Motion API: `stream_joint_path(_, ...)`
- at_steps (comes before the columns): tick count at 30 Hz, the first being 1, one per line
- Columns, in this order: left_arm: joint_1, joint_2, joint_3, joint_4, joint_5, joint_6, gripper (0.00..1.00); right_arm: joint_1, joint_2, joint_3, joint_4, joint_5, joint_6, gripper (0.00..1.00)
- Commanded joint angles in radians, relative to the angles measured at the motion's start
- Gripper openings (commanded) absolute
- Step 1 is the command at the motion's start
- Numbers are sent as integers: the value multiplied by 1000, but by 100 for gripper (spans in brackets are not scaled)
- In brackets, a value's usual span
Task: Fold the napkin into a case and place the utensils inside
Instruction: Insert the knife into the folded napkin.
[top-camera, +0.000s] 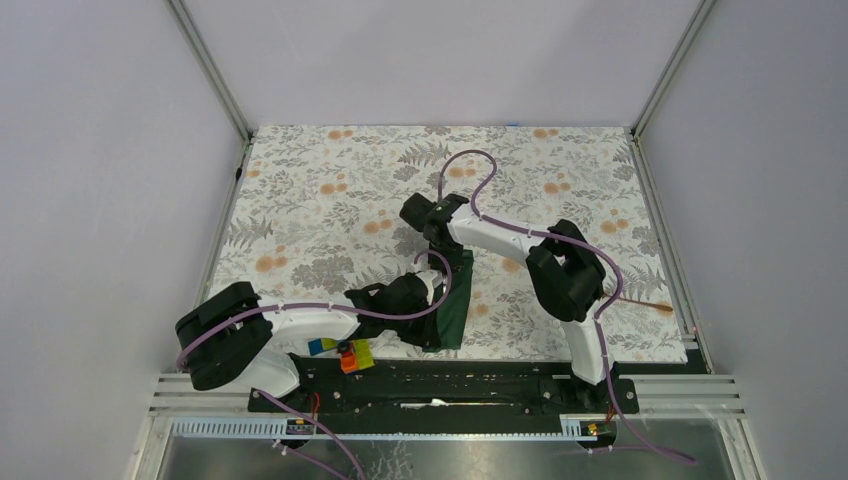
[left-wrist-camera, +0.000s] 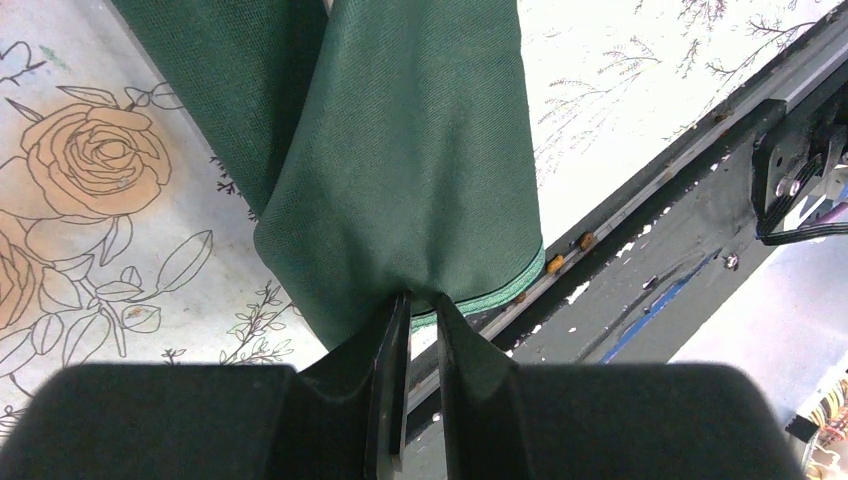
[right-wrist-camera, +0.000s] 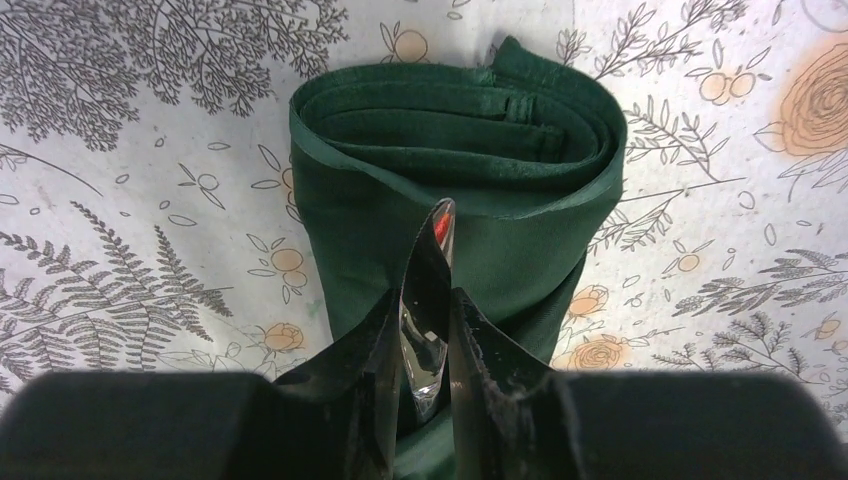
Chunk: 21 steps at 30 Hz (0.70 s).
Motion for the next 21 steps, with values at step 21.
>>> stream_joint_path(21, 7, -30, 20, -23, -93, 25, 22, 40, -12, -74, 77, -51, 50, 14)
